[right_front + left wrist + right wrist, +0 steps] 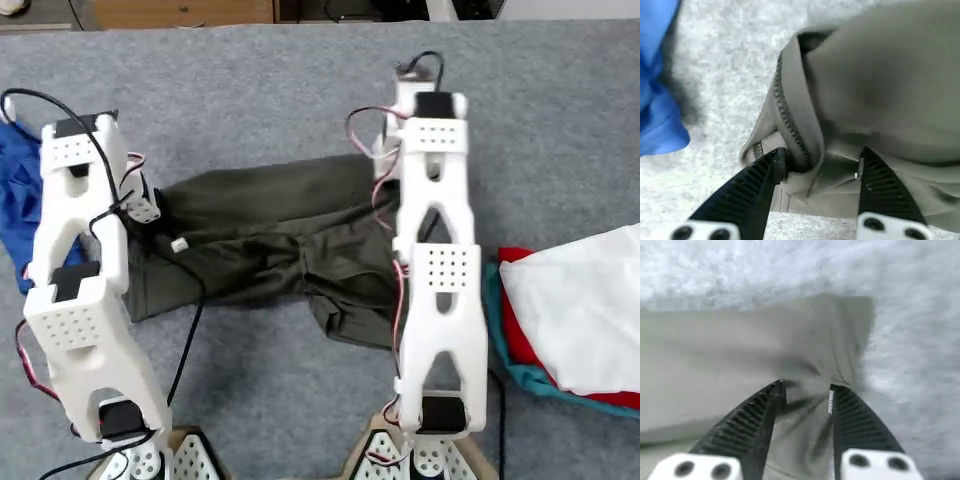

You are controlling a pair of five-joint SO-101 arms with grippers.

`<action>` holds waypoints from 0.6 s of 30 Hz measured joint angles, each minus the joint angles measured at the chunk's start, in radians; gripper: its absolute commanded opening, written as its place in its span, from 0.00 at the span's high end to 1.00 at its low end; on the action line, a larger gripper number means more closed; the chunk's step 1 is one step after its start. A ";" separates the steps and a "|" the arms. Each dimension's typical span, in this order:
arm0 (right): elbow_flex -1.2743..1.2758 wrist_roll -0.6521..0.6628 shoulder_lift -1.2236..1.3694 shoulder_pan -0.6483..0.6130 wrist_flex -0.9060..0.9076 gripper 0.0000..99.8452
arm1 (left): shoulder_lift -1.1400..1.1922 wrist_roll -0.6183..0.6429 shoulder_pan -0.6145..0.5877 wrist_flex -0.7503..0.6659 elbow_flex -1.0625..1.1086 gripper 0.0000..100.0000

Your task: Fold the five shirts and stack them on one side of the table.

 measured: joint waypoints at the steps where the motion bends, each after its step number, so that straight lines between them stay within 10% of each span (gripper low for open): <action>1: 0.000 0.026 -0.028 0.003 0.000 0.83 | 0.000 0.000 0.002 0.015 -0.014 0.76; 18: 1.033 0.575 -1.115 -0.112 0.000 0.83 | -0.068 -0.028 -0.020 0.158 -0.236 0.76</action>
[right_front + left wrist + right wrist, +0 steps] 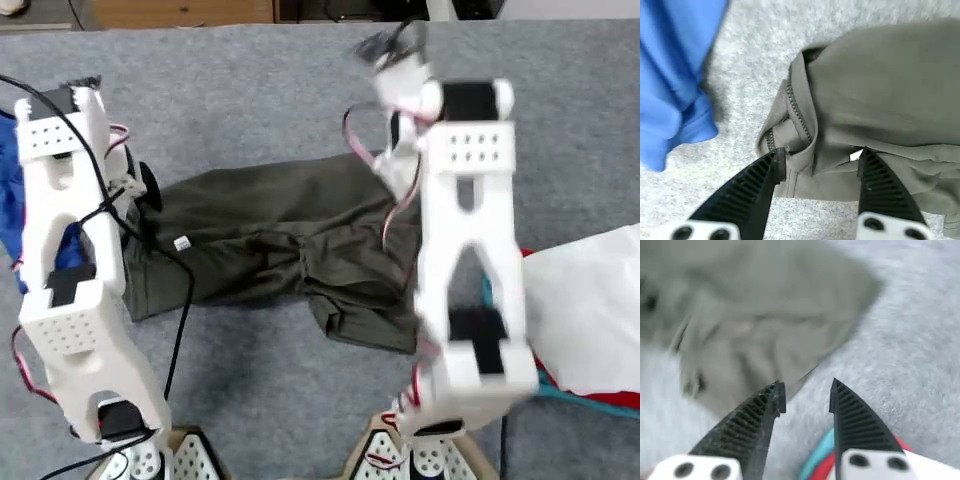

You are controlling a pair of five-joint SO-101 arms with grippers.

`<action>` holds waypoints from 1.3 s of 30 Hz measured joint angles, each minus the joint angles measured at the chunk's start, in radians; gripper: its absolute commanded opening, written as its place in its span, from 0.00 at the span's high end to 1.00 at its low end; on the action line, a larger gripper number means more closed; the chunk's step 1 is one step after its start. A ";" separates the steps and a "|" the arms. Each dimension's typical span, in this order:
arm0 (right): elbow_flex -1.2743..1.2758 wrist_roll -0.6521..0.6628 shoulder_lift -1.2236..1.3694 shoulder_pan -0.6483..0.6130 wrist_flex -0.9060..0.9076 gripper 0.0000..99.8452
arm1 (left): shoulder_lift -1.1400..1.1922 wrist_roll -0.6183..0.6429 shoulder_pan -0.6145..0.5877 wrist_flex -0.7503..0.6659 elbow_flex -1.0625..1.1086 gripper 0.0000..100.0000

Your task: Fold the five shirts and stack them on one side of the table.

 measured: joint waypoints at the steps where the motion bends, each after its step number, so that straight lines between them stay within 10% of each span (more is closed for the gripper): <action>1: 0.098 0.069 -0.071 -0.021 0.000 0.83 | -0.037 -0.012 -0.002 0.000 0.000 0.76; 7: 0.689 0.425 -0.483 -0.106 -0.014 0.83 | -0.376 -0.075 -0.002 0.002 0.153 0.76; 19: 1.241 0.416 -0.885 -0.117 -0.520 0.83 | -1.278 -0.112 -0.081 0.002 0.876 0.76; 31: 1.221 0.328 -0.430 0.014 -0.848 0.89 | -1.591 -0.334 -0.298 -0.040 1.169 0.76; 39: 0.950 0.226 -0.121 0.048 -0.692 0.99 | -1.600 -0.446 -0.350 -0.043 1.178 0.76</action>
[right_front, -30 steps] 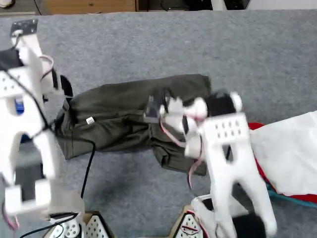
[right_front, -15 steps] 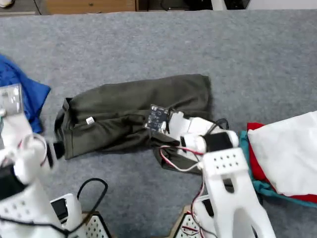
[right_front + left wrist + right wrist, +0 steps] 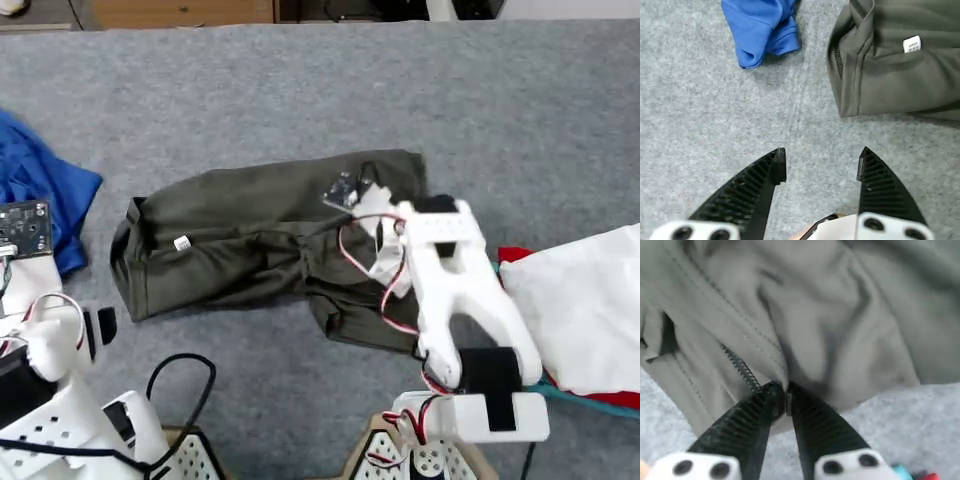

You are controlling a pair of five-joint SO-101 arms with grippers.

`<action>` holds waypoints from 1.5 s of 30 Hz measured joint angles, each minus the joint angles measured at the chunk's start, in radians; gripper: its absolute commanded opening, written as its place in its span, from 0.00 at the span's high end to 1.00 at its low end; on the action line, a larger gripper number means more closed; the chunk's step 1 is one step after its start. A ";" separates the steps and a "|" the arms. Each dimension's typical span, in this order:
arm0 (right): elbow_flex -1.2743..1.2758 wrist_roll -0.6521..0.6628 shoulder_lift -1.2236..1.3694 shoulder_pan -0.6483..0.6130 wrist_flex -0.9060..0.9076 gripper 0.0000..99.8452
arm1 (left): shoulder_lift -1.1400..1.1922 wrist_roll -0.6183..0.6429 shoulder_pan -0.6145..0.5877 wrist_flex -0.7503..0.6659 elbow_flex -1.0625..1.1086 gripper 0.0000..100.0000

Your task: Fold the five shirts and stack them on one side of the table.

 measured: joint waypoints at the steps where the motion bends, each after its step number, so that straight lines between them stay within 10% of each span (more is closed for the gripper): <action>1: -0.026 -0.003 0.005 0.002 0.025 0.99 | 0.000 -0.011 -0.008 0.000 0.000 0.76; 28: -0.110 0.365 -0.206 0.276 0.400 0.99 | -0.003 -0.051 -0.190 0.046 -0.077 0.76; 36: -0.048 0.483 -0.222 0.308 0.417 0.74 | -0.003 -0.051 -0.190 0.046 -0.077 0.76; 45: -0.011 0.543 -0.476 0.232 0.537 0.74 | -0.003 -0.051 -0.190 0.046 -0.077 0.76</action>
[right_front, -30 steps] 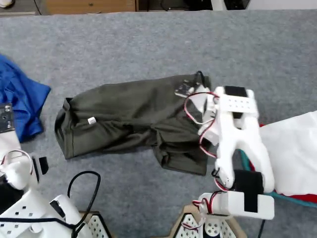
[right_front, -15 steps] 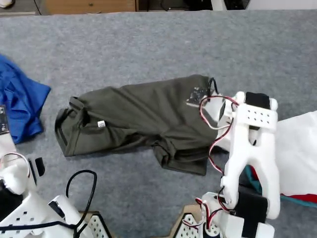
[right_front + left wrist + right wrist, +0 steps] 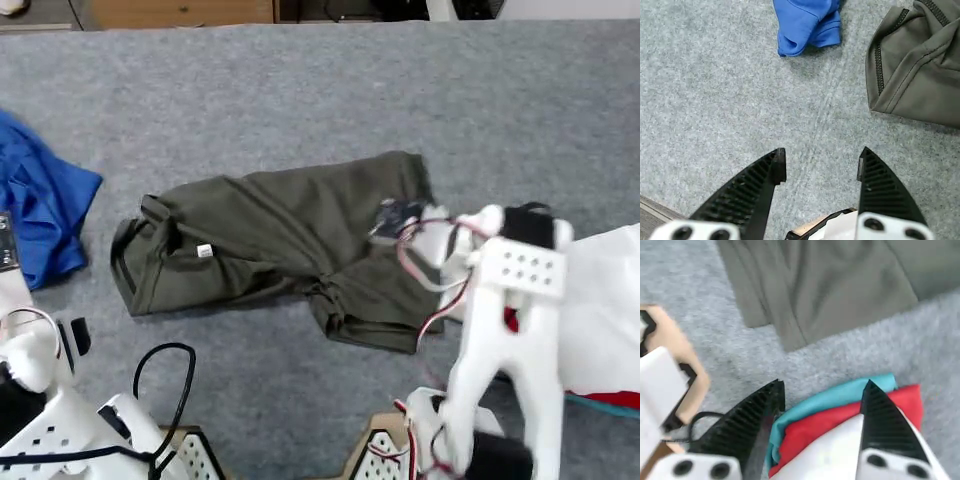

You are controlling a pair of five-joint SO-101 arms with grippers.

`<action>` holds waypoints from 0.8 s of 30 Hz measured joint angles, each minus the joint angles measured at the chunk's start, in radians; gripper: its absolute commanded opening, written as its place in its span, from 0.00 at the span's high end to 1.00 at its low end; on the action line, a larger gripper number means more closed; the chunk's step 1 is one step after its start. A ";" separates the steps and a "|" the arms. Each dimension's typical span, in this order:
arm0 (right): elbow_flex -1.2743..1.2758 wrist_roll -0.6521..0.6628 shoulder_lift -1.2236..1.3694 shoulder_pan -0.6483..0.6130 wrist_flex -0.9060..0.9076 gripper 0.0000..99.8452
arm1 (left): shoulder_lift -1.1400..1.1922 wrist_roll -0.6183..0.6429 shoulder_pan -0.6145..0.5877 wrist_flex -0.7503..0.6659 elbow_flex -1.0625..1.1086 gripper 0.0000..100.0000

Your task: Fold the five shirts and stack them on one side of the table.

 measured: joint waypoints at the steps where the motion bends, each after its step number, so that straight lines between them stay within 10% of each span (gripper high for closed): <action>1: 0.028 0.002 -0.032 -0.032 0.006 0.74 | 0.000 0.000 0.000 0.000 0.000 0.76; 12: 0.664 0.114 -0.402 -0.275 -0.258 0.74 | 0.000 0.000 0.000 0.000 -0.003 0.76; 24: 0.721 0.100 -0.474 -0.292 -0.313 0.73 | 0.000 0.043 0.000 0.000 -0.003 0.76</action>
